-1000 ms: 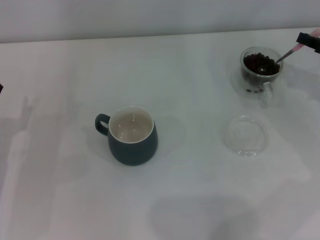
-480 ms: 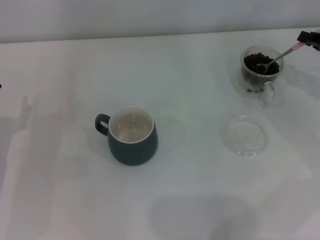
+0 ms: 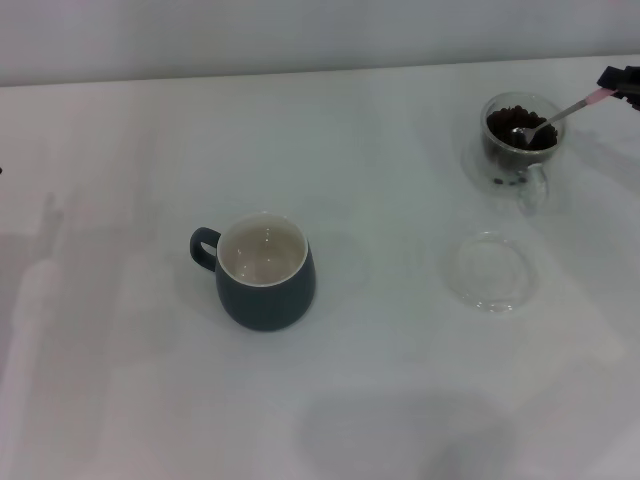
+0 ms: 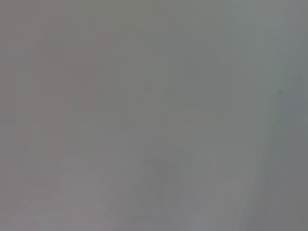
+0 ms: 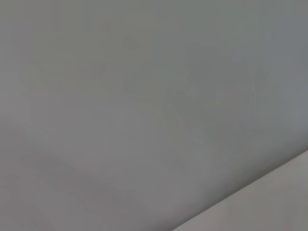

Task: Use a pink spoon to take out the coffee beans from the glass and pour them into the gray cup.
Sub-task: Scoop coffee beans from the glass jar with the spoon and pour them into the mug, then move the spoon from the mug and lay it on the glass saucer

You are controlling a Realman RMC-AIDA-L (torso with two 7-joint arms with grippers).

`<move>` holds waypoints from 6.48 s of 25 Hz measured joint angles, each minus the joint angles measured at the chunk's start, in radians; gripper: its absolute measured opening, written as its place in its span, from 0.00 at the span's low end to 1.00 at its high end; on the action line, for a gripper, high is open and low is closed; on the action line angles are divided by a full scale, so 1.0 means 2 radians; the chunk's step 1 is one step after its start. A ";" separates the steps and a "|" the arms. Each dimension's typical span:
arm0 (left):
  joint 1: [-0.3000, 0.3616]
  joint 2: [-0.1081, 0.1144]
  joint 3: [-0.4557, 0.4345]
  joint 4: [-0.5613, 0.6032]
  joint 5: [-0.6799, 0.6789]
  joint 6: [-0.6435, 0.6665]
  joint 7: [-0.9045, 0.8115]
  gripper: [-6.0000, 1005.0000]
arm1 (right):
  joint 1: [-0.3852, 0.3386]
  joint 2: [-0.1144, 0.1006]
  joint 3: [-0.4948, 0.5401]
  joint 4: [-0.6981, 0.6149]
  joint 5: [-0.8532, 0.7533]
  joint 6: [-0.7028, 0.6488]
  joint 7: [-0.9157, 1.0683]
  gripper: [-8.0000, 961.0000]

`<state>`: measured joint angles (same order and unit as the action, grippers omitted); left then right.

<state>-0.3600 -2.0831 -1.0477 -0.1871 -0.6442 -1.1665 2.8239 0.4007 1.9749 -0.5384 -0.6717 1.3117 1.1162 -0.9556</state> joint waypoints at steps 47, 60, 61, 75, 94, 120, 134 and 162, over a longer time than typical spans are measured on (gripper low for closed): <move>-0.008 0.002 -0.005 0.005 -0.004 -0.001 0.000 0.80 | 0.031 -0.061 0.029 0.095 0.012 0.035 0.140 0.17; -0.010 0.002 -0.004 0.005 -0.001 -0.001 0.000 0.80 | 0.043 -0.039 -0.002 0.091 0.007 0.092 0.142 0.17; -0.009 0.002 -0.004 0.005 0.000 -0.001 0.000 0.80 | 0.044 -0.037 -0.010 0.091 0.007 0.093 0.143 0.17; -0.003 0.000 -0.001 0.005 0.000 -0.001 0.000 0.80 | 0.082 -0.001 -0.071 0.083 0.007 0.137 0.141 0.17; 0.000 -0.002 -0.001 0.000 -0.002 0.000 -0.002 0.80 | 0.123 0.024 -0.169 0.104 0.067 0.126 -0.007 0.17; -0.005 0.002 -0.005 0.000 -0.005 -0.001 -0.001 0.80 | 0.091 0.019 -0.282 0.031 0.151 0.115 -0.170 0.17; -0.005 0.002 -0.006 0.003 -0.005 -0.001 0.000 0.80 | 0.040 -0.049 -0.181 0.044 0.146 0.209 -0.144 0.18; -0.004 0.003 -0.006 0.006 -0.006 -0.001 0.000 0.80 | -0.020 -0.074 -0.169 0.071 0.050 0.124 -0.145 0.18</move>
<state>-0.3689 -2.0770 -1.0600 -0.1748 -0.6559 -1.1688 2.8240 0.3602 1.8278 -0.8759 -0.5305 1.4115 1.3650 -1.2457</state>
